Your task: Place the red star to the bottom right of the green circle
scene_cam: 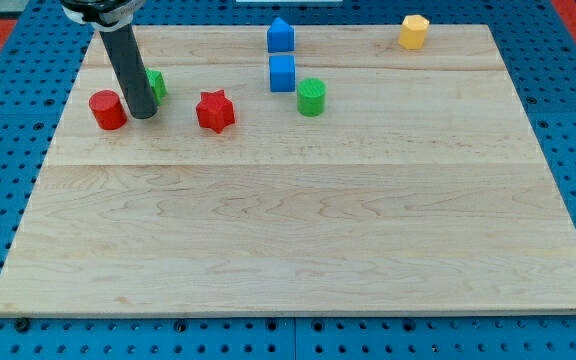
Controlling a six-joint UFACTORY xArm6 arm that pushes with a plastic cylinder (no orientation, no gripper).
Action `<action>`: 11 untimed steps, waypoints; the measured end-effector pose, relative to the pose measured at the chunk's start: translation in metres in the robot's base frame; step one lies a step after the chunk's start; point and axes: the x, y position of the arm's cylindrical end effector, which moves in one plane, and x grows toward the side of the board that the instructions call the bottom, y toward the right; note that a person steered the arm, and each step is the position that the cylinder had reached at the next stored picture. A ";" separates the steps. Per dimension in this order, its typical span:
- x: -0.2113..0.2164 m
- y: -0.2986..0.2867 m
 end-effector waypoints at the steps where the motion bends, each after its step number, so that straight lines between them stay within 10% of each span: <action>1: 0.000 0.007; 6: 0.000 0.043; 11: 0.001 0.307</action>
